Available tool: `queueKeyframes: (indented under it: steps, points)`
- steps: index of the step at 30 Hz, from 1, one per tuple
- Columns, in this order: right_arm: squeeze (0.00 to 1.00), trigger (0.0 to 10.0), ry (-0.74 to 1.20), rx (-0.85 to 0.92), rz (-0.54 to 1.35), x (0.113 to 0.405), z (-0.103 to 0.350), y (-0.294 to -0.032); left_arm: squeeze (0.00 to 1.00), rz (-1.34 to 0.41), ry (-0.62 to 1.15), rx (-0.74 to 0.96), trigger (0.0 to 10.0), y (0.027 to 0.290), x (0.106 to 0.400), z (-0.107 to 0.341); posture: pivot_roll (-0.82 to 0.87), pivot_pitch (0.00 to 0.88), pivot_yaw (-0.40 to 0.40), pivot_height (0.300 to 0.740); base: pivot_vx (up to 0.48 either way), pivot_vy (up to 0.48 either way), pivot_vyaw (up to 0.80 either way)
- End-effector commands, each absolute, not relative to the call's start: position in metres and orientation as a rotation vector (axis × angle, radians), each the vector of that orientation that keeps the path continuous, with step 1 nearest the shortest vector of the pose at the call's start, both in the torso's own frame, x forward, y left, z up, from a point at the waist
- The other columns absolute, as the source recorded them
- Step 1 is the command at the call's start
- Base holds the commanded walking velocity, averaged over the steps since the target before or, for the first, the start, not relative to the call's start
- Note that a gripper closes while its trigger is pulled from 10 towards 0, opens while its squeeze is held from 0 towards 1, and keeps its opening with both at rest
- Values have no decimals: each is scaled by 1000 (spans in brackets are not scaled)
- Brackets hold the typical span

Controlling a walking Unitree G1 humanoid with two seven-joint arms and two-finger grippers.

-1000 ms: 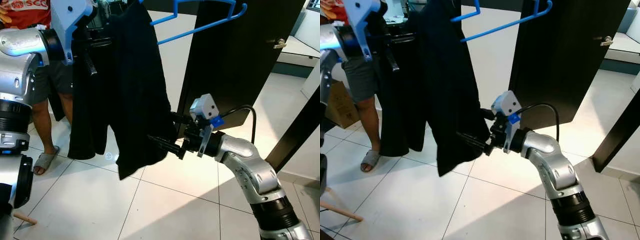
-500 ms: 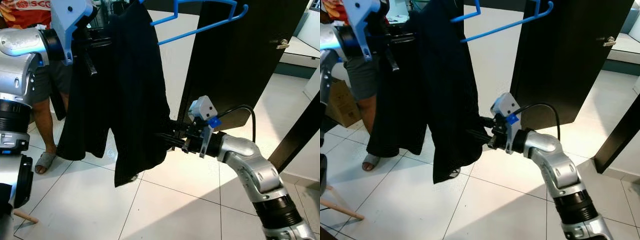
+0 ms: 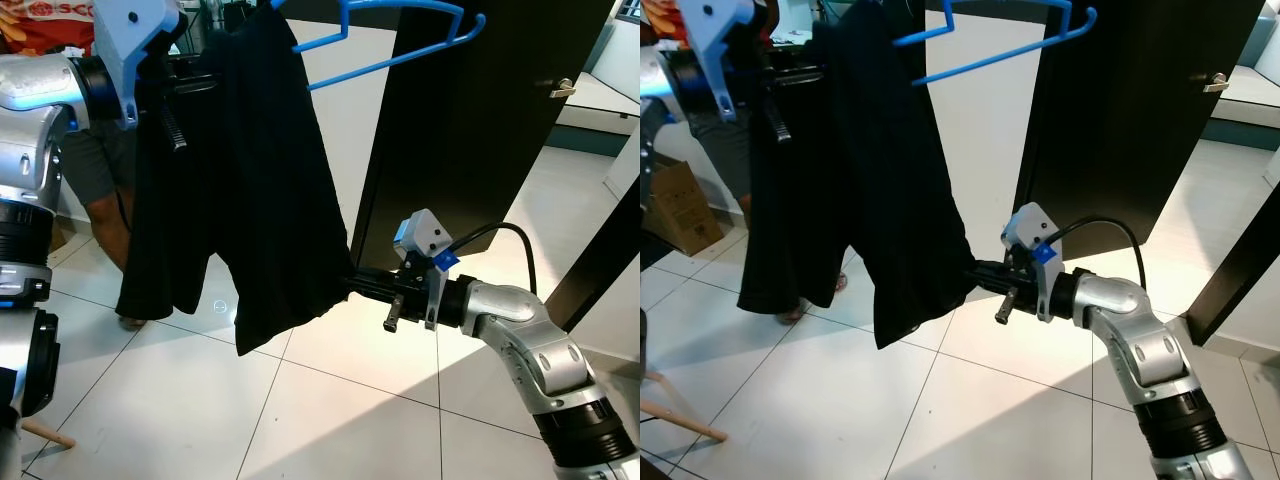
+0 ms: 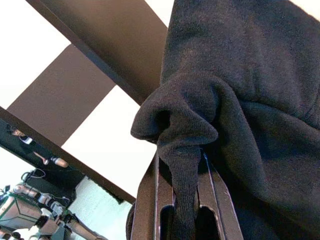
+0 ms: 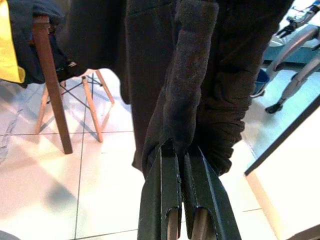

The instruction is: Hang hanger

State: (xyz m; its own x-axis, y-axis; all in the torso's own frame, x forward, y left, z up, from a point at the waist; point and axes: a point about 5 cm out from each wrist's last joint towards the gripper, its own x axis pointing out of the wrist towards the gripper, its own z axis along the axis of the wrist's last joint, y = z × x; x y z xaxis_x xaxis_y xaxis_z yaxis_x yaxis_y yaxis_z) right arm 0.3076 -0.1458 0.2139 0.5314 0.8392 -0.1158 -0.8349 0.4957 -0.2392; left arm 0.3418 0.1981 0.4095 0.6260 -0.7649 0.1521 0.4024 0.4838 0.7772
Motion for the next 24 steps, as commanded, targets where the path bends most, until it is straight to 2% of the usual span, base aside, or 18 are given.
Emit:
queueKeyframes:
  steps: [1, 3, 4, 7, 8, 9, 12, 16, 18, 24]
  points:
    - [0, 0, -16, -300, 973, 311, 216, -153, 0, -708, -599, 797, 10000, 206, 333, 430, 8, 0, -56, 740, 0, 0, 0]
    - [0, 0, -86, -308, 876, 321, 233, -166, 0, -732, -571, 798, 10000, 208, 332, 425, 6, 0, -57, 740, 0, 0, 0]
    - [0, 0, -177, -317, 739, 332, 255, -183, 0, -778, -525, 786, 10000, 212, 331, 416, 3, 0, -57, 740, 0, 0, 0]
    - [0, 0, -217, -331, 660, 337, 267, -193, 0, -807, -500, 780, 10000, 214, 330, 410, 3, 0, -57, 740, 0, 0, 0]
    - [0, 0, -255, -359, 566, 342, 280, -206, 0, -868, -438, 768, 10000, 217, 328, 398, 0, 0, -56, 740, 0, 0, 0]
    - [0, 0, -255, -359, 566, 342, 280, -206, 0, -868, -438, 768, 10000, 217, 328, 398, 0, 0, -56, 740, 0, 0, 0]
    - [0, 0, -313, -441, 409, 347, 303, -228, 0, -992, -297, 754, 10000, 223, 321, 366, 0, 0, -60, 740, 0, 0, 0]
    - [0, 0, -331, -457, 368, 347, 309, -232, 0, -1013, -253, 742, 10000, 226, 319, 355, 3, 0, -63, 740, 0, 0, 0]
    - [0, 0, -361, -482, 322, 348, 316, -234, 0, -1044, -139, 716, 10000, 235, 313, 330, 8, 0, -65, 740, 0, 0, 0]
    - [0, 0, -373, -478, 333, 349, 316, -231, 0, -1044, -112, 703, 10000, 238, 311, 325, 16, 0, -67, 740, 0, 0, 0]
